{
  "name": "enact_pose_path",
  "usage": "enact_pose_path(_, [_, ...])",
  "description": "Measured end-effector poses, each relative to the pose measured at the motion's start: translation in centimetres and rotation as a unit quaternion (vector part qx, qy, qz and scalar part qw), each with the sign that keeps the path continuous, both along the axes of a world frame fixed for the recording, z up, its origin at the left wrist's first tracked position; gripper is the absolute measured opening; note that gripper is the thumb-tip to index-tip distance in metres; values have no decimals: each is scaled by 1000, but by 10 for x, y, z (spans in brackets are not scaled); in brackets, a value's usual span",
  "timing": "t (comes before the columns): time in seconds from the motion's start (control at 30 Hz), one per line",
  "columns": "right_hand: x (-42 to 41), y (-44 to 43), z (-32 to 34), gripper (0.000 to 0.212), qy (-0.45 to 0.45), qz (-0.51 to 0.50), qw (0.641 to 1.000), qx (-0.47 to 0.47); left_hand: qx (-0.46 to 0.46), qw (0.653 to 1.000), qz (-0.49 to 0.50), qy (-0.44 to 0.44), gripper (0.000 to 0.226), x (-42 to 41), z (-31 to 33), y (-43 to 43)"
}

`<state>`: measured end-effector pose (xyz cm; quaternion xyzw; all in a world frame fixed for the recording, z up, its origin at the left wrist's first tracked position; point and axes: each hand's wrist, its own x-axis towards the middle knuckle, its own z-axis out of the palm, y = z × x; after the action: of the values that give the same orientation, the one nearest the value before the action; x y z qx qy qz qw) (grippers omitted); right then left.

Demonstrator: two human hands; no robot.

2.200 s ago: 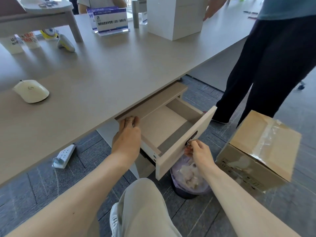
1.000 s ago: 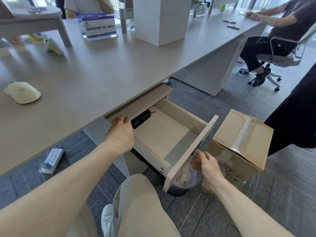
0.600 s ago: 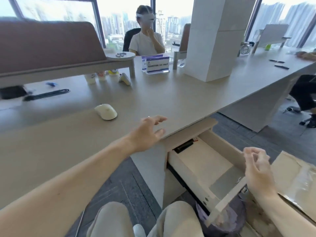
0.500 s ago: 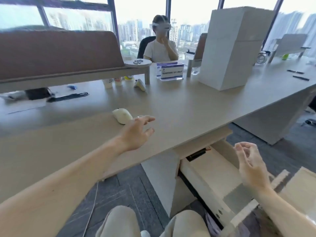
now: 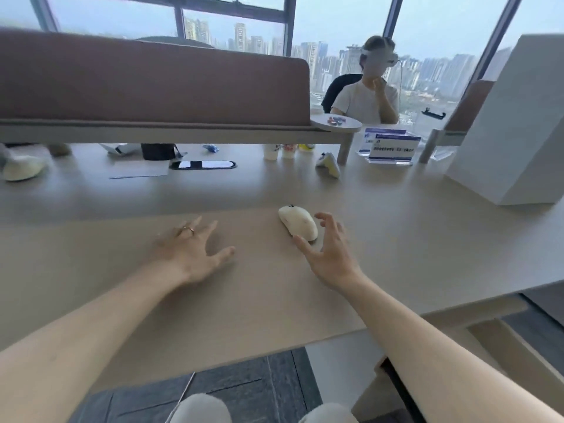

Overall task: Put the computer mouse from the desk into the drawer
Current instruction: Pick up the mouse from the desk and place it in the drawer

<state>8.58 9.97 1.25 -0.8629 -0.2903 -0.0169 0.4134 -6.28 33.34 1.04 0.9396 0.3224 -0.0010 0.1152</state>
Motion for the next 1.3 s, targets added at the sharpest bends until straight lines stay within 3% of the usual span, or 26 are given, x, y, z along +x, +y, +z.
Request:
enact_pose_path(0.23, [33,53,-9,73,-92,17,993,-78,33,999,9,1,93,1,-19,-7])
enact_pose_path(0.37, [40,61,-16,66,-102,20,989,-103,45,999,12,-8,95,2,-21,-5])
enact_pose_path(0.47, [38,64,-21,57,-110,20,990,-87,48,999,12,-9,94,3,-21,-5])
enact_pose_path(0.73, [26,57,-21,58,-78,29,994,-63,46,999,13,-10,95,2,-24,-4])
enact_pose_path(1.07, [21,55,-21,52,-84,31,991,-100,40,999,15,-2,95,3,-19,-7])
enact_pose_path(1.3, [12,18,-7,53,-108,42,993,-32,30,999,17,13,93,0,-15,-5])
